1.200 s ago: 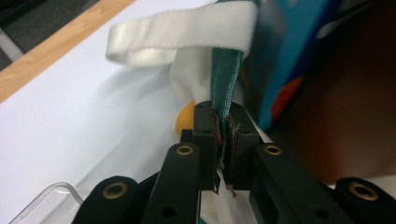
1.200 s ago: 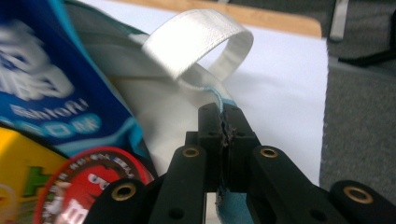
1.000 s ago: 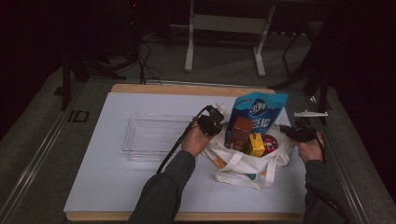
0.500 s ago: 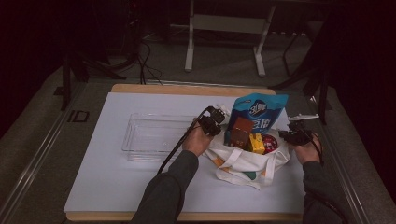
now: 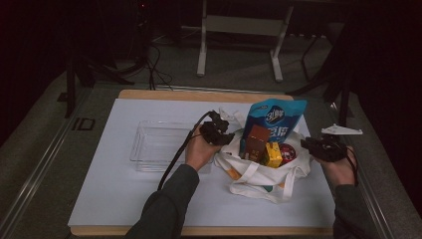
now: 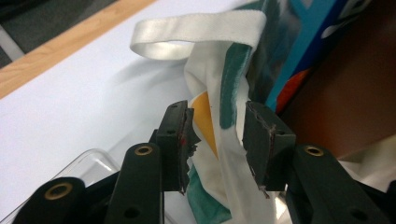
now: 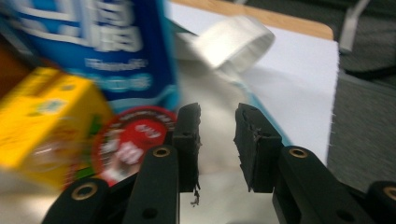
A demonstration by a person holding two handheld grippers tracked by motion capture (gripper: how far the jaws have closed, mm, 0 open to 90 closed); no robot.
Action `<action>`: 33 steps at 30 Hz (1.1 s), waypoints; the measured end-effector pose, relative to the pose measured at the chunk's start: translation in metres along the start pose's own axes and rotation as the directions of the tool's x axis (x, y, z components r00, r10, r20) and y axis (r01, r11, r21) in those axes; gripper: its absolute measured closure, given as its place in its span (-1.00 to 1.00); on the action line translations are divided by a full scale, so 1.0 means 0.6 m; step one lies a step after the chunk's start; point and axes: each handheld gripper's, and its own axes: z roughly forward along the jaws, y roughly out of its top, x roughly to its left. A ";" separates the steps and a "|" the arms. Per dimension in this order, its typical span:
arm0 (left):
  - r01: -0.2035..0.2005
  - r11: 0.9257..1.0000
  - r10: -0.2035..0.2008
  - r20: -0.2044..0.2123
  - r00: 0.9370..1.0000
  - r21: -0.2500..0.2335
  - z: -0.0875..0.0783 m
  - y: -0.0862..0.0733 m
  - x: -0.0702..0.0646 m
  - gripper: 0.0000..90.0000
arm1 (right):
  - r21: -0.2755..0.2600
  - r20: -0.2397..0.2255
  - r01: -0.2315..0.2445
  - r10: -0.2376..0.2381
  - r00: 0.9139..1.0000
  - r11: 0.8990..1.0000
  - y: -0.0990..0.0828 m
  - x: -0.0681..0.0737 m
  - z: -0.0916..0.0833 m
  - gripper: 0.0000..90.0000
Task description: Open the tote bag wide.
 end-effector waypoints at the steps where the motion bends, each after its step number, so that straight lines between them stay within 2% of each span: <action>1: -0.009 1.000 0.009 0.000 1.000 -0.007 -0.005 -0.001 -0.002 0.36 | -0.008 -0.003 0.007 -0.007 1.000 1.000 -0.004 0.006 -0.007 0.55; 2: -0.009 1.000 0.009 0.000 1.000 -0.007 -0.005 -0.001 -0.002 0.37 | -0.008 -0.003 0.007 -0.007 1.000 1.000 -0.004 0.006 -0.007 0.55; 3: -0.024 0.999 0.025 0.022 0.999 -0.029 -0.018 -0.005 -0.009 0.37 | -0.014 -0.008 0.016 -0.016 1.000 1.000 -0.008 0.012 -0.014 0.55; 5: -0.038 0.997 0.041 0.049 0.998 -0.062 -0.031 -0.012 -0.018 0.50 | -0.029 -0.020 0.039 -0.039 0.999 0.999 -0.026 0.027 -0.035 0.56; 7: -0.041 0.995 0.048 0.071 0.996 -0.088 -0.040 -0.019 -0.025 0.62 | -0.018 -0.012 0.058 -0.058 0.998 0.998 -0.037 0.035 -0.045 0.60; 10: -0.072 0.992 0.082 0.090 0.993 -0.106 -0.049 -0.024 -0.042 0.72 | -0.020 -0.028 0.083 -0.084 0.996 0.996 -0.055 0.050 -0.062 0.60; 14: -0.100 0.989 0.112 0.120 0.986 -0.106 -0.049 -0.027 -0.067 0.85 | -0.056 -0.074 0.072 -0.076 0.994 0.996 -0.081 0.064 -0.084 0.56; 18: -0.123 0.989 0.133 0.141 0.981 -0.079 -0.036 -0.037 -0.090 0.89 | -0.022 -0.094 0.077 -0.079 0.992 0.997 -0.104 0.076 -0.078 0.49; 20: -0.141 0.988 0.148 0.147 0.978 -0.058 -0.026 -0.044 -0.099 0.89 | -0.014 -0.100 0.063 -0.064 0.993 0.998 -0.114 0.076 -0.069 0.48; 22: -0.151 0.988 0.155 0.152 0.976 -0.041 -0.016 -0.052 -0.105 0.92 | -0.012 -0.123 0.051 -0.052 0.991 0.999 -0.121 0.079 -0.061 0.54; 25: -0.175 0.984 0.175 0.159 0.972 -0.017 -0.008 -0.066 -0.114 0.95 | -0.004 -0.139 0.077 -0.077 0.987 0.997 -0.129 0.089 -0.056 0.58; 28: -0.202 0.979 0.198 0.157 0.968 0.007 -0.001 -0.079 -0.120 0.96 | -0.008 -0.151 0.080 -0.080 0.985 0.997 -0.134 0.092 -0.054 0.63; 32: -0.202 0.979 0.197 0.151 0.969 0.022 0.008 -0.088 -0.124 0.97 | 0.013 -0.162 0.084 -0.081 0.984 0.996 -0.141 0.094 -0.041 0.76; 33: -0.215 0.976 0.207 0.137 0.969 0.043 0.015 -0.091 -0.128 0.98 | 0.028 -0.156 0.092 -0.087 0.984 0.995 -0.143 0.096 -0.035 0.81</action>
